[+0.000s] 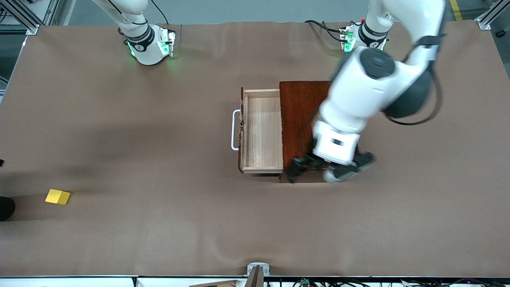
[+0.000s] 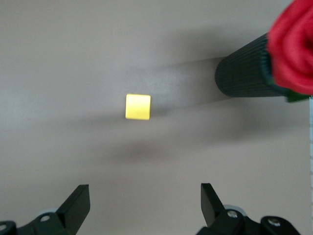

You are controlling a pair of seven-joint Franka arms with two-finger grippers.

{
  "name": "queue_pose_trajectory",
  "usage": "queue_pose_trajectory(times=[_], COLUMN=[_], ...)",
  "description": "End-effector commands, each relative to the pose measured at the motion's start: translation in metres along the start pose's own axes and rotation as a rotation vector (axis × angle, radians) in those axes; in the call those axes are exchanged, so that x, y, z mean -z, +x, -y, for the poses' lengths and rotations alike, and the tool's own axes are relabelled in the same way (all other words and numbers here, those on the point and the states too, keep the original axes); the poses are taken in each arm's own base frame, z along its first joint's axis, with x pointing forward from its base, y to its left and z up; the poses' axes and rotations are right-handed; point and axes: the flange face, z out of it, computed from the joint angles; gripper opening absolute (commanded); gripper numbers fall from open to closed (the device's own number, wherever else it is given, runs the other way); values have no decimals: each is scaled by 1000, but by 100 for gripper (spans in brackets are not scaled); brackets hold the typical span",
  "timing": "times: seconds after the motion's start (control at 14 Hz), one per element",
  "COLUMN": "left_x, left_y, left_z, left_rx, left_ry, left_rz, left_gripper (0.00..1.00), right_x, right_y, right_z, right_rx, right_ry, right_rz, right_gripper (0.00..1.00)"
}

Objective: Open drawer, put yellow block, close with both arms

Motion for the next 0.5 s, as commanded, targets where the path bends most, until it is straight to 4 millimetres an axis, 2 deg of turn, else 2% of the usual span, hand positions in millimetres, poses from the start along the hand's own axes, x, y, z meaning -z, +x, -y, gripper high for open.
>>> queue_pose_trajectory(times=[0.0,0.07,0.21,0.43], left_x=[33,41,44,47], left_y=[36,55,75,103], left_z=[51,73,108,157], left_rx=[-56,-78,-118,-157], left_ry=[70,98,163,215], left_rz=[27,40,96,151], left_gripper=[100,100,100,100], right_x=[-53,-71,-109,-168], right_y=[22,26,34,42], right_z=[3,7,20,21], right_rx=[-109,-122,-135,-183], right_ry=[-3,0,3,11], right_rz=[9,9,16,-21], right_gripper=[100,100,100,100])
